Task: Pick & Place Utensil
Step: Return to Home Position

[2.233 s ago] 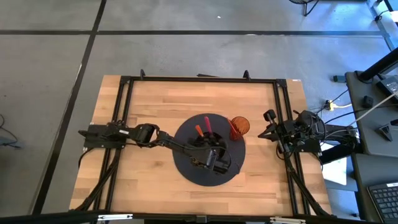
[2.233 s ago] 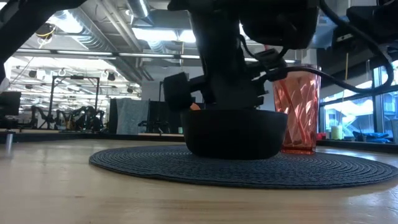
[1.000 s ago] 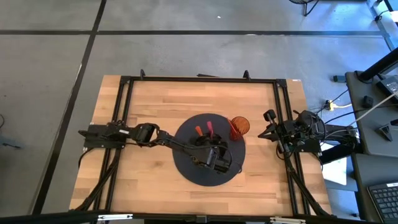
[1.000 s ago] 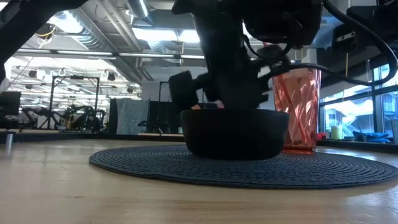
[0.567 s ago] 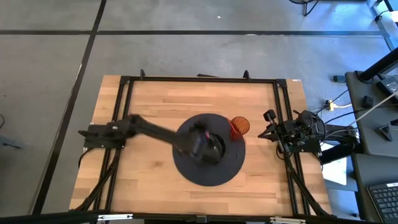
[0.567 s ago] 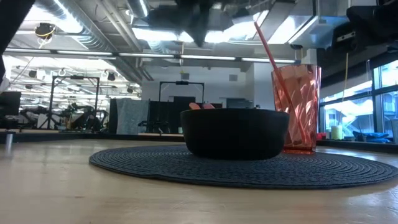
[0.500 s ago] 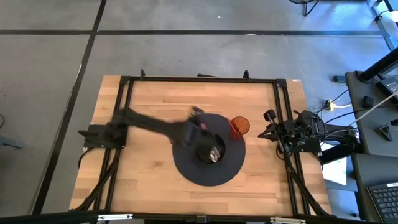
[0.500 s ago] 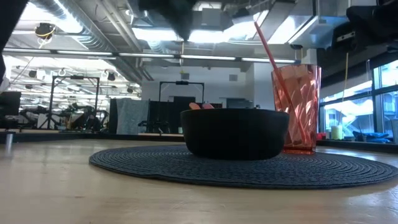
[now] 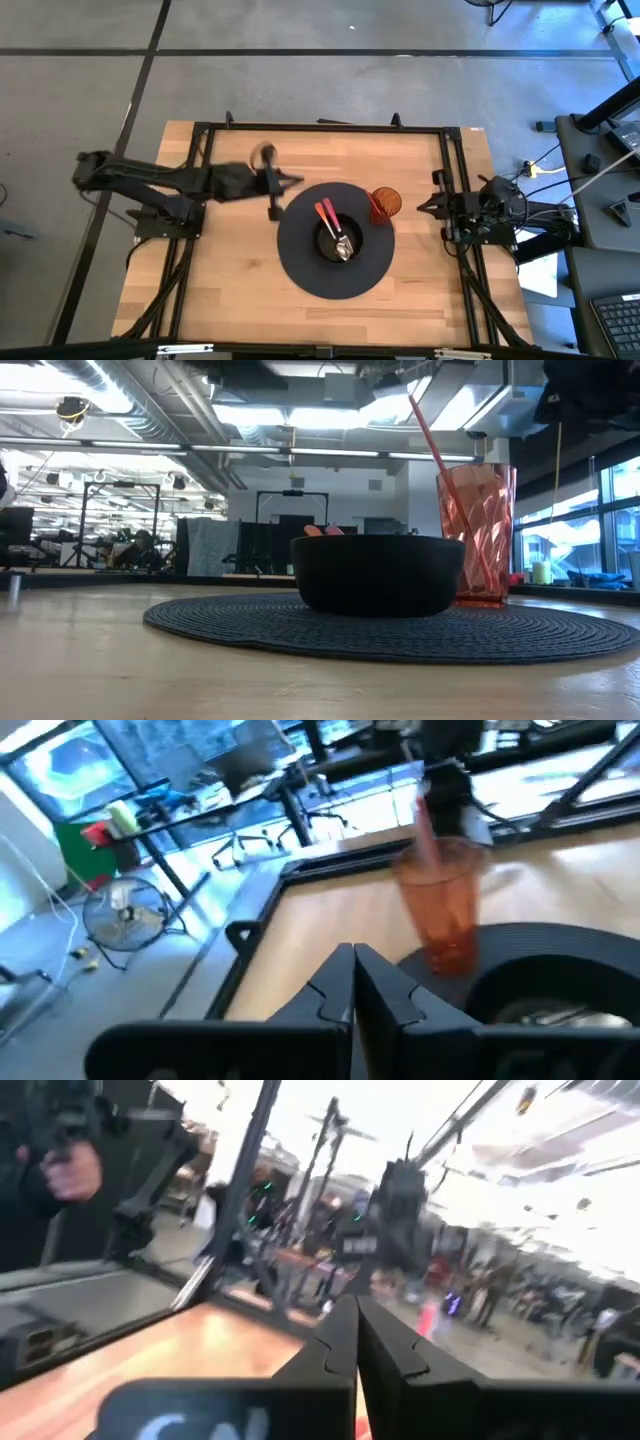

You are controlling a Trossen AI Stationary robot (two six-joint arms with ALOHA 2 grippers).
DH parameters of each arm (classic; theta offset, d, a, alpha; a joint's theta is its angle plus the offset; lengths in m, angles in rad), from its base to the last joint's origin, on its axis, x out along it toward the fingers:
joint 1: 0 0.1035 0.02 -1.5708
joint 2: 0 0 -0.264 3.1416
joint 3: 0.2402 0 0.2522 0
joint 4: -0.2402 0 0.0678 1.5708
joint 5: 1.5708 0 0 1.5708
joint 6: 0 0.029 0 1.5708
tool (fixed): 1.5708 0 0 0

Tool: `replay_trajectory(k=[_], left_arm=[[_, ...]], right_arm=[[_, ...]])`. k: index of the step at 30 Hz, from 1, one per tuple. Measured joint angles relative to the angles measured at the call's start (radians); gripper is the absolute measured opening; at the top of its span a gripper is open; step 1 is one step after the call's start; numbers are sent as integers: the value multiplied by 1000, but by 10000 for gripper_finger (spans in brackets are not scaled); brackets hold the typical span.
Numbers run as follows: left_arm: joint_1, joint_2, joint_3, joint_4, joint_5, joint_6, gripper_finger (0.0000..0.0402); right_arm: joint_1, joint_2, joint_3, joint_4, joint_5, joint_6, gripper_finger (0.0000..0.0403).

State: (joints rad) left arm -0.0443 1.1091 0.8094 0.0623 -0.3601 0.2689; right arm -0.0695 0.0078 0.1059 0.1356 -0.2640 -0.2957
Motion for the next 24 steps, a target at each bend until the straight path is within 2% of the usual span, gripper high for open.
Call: replay_trajectory(k=[4, 6, 11, 13, 15, 18, 21, 24], left_arm=[[84, -75, -104, 39, 223, -43, 1], [90, -134, -150, 40, 297, -11, 1], [47, -335, -300, 112, 317, 55, 1], [38, -422, -376, 163, 329, 27, 1], [40, -495, -464, 228, 401, -29, 1], [42, -555, -581, 338, 513, -130, 1], [39, -596, -651, 384, 513, -174, 1], [37, -629, -697, 388, 507, -153, 1]], right_arm=[[-50, 0, 0, -1, -3, 7, 2], [-78, 0, 0, -38, -5, 19, 1], [-130, 0, 0, -55, -50, 62, 1], [-140, 0, 0, -61, -94, 82, 1], [-146, 0, 0, -59, -123, 99, 1], [-147, 0, 0, -58, -130, 119, 1], [-147, 0, 0, -58, -130, 152, 1], [-147, 1, 0, -59, -131, 197, 1]])
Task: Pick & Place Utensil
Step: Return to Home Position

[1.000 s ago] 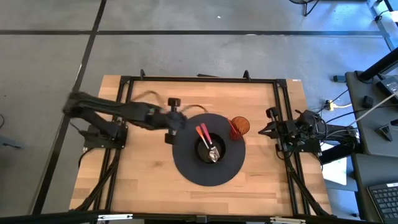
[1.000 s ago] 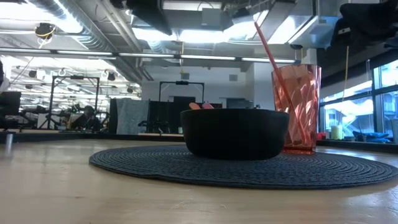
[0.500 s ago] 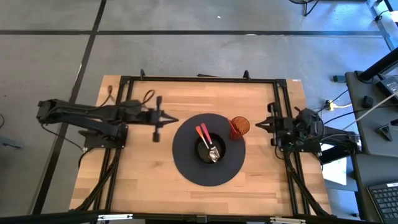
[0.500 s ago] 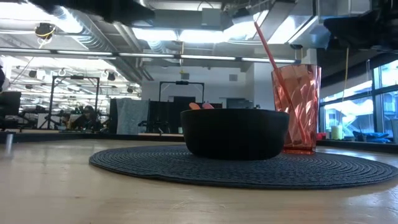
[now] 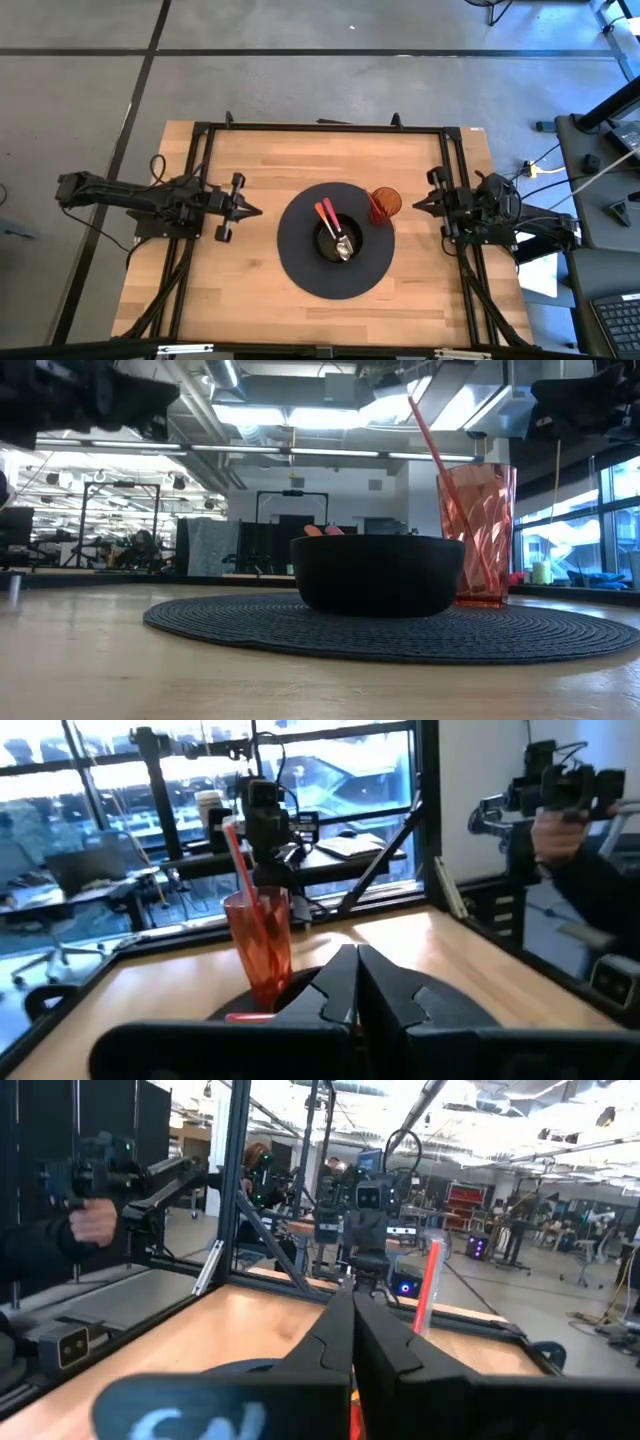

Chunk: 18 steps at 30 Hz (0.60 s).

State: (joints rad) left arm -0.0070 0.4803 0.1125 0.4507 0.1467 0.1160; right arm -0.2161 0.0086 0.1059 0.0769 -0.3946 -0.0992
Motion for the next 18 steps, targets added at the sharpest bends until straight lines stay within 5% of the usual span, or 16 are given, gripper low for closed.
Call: replay_trajectory(k=[18], left_arm=[[-63, -390, -49, -398, -66, -62, 1]], right_arm=[[0, 0, -14, 17, 0, 81, 2]])
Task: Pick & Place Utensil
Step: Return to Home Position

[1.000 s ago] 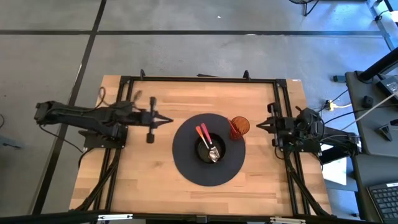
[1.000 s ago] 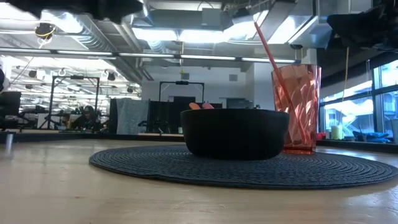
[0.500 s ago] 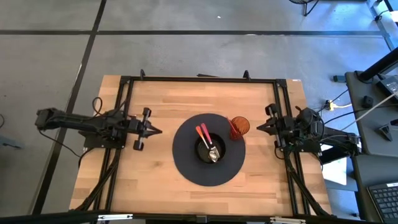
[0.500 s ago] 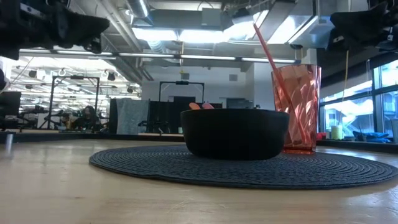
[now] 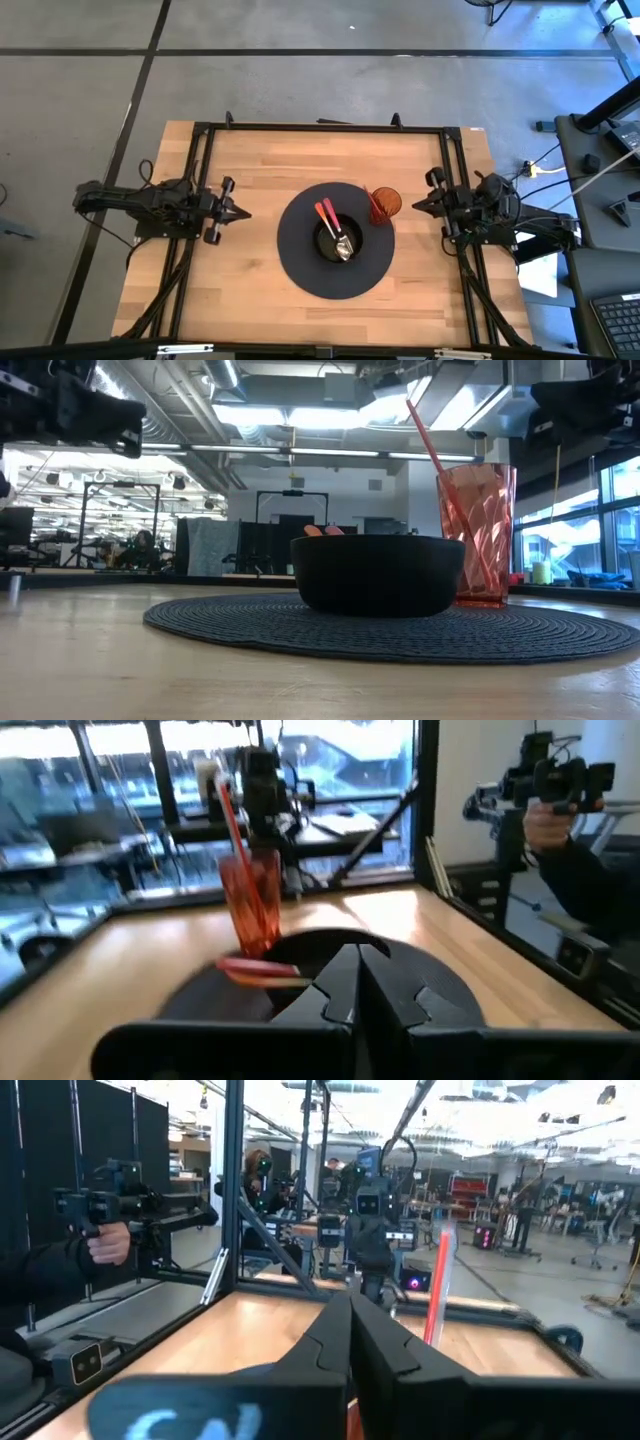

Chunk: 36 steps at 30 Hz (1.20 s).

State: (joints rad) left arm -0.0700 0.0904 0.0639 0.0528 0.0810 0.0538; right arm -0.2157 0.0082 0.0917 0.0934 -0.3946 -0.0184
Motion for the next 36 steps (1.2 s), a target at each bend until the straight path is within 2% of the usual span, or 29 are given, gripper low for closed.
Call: replay_trajectory(k=[6, 9, 19, 23, 28, 32, 36], left_arm=[[-14, -16, -26, -42, -9, 1, 1], [-5, -23, -54, -30, -11, 11, 1], [-5, -22, -55, -27, -17, 32, 1], [-5, -20, -55, -32, -56, 13, 1], [-5, -20, -55, -31, -61, 11, 1], [-5, -20, -55, -30, -61, 11, 1], [-5, -20, -55, -29, -62, 11, 1]], right_arm=[[-1, 0, -85, 106, 48, 37, 2], [-14, 5, -86, 93, 95, 38, 1], [-24, 9, -85, 79, 88, 36, 3], [-24, 9, -85, 77, 86, -6, 20], [-24, 16, -84, -24, 16, 5, 40], [-24, 15, -84, -20, 16, 55, 45], [-24, 15, -84, -2, 36, 30, 45]])
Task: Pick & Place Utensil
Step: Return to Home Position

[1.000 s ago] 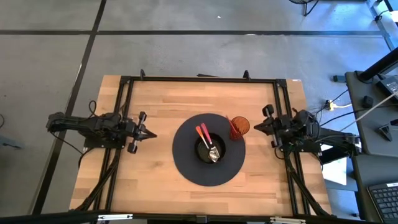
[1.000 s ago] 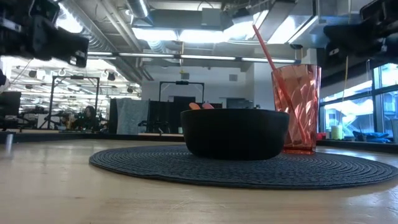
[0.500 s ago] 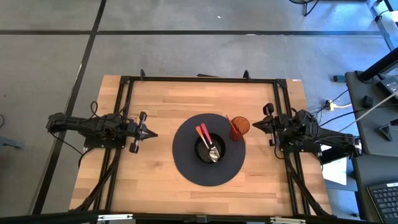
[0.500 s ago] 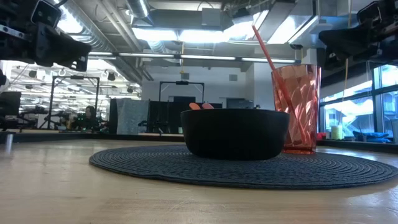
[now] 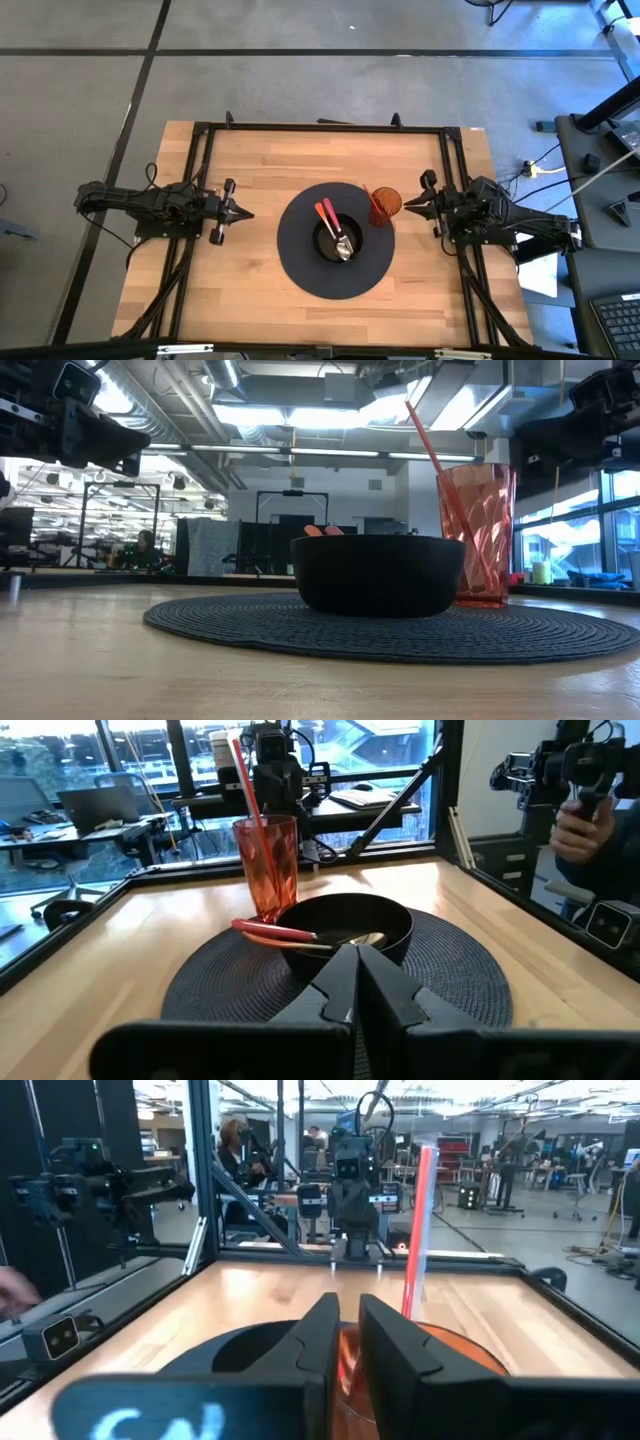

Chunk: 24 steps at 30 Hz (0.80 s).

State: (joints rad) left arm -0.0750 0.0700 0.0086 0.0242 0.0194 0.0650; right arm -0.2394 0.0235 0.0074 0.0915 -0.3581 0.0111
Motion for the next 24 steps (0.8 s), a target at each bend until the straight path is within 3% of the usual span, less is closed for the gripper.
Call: replay_trajectory(k=[24], left_arm=[[0, 0, 0, 1, -1, 0, 1]], right_arm=[[0, 0, 0, -15, -1, -18, 46]])
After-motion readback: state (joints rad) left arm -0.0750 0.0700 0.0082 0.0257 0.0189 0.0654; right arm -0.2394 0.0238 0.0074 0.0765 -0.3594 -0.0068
